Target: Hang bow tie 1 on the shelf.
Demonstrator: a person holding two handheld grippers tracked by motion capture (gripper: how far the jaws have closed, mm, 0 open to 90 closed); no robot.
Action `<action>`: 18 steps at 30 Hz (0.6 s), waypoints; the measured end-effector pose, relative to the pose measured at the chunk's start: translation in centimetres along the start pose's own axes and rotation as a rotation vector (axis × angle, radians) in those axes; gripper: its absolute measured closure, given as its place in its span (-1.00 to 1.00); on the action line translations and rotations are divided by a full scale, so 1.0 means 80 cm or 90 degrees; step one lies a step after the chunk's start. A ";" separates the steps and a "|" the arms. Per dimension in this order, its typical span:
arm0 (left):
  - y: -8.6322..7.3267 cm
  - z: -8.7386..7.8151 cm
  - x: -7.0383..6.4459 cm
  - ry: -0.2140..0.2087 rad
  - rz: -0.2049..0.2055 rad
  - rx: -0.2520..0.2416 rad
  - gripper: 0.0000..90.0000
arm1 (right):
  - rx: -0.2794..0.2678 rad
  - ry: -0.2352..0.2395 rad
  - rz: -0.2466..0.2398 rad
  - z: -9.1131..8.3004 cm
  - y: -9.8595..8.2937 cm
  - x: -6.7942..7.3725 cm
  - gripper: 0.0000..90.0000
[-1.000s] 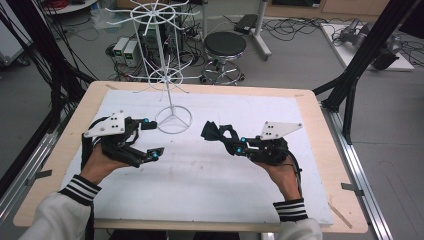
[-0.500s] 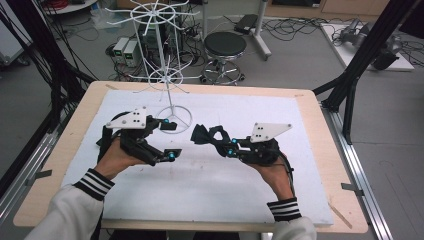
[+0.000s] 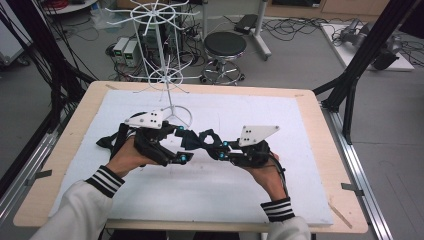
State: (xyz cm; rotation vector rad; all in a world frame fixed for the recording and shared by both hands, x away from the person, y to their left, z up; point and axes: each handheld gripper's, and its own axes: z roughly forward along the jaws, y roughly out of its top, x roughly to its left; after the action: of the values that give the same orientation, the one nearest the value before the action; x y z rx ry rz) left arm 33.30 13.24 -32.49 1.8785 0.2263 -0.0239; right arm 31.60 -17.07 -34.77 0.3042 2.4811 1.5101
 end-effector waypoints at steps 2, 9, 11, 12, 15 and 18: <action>0.000 -0.001 0.001 0.000 -0.002 0.000 -0.27 | 0.000 -0.001 -0.003 0.002 0.001 0.001 0.86; 0.000 -0.009 0.002 0.026 -0.005 0.004 0.23 | -0.001 -0.003 -0.010 0.005 0.002 0.002 0.86; -0.001 -0.010 0.003 0.031 -0.011 0.006 0.37 | -0.002 -0.004 -0.008 0.006 0.002 0.002 0.86; -0.002 -0.010 0.003 0.032 -0.014 0.007 0.42 | 0.000 -0.005 -0.008 0.006 0.002 0.002 0.86; -0.003 -0.011 0.005 0.036 -0.027 0.005 0.50 | 0.000 -0.007 -0.010 0.007 0.002 0.002 0.86; -0.003 -0.010 0.005 0.035 -0.030 0.005 0.70 | 0.004 -0.008 -0.009 0.007 0.001 0.001 0.86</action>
State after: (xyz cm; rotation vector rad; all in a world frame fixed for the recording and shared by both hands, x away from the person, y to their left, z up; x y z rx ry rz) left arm 33.54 14.12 -32.50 1.8827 0.3090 -0.0061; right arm 31.72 -16.51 -34.95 0.2958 2.4737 1.4914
